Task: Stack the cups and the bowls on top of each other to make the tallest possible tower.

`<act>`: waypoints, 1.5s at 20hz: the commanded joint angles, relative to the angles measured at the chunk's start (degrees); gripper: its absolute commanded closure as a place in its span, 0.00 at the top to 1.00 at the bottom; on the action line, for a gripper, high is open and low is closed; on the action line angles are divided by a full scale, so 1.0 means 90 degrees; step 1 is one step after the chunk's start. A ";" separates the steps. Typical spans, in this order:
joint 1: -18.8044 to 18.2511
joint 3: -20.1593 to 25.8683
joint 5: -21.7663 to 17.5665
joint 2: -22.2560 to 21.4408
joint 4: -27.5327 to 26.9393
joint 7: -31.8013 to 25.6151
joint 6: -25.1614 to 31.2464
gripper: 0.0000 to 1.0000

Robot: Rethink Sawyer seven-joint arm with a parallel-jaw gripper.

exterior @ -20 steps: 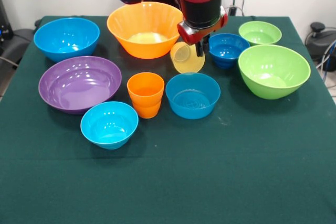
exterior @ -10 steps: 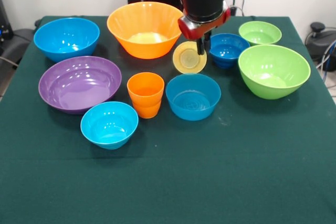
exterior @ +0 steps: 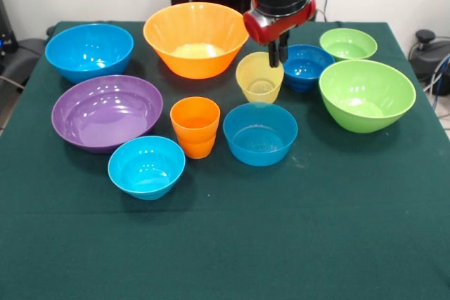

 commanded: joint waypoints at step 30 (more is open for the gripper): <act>0.0562 0.0197 0.0191 -0.0282 -0.0166 -0.1005 0.1312 0.00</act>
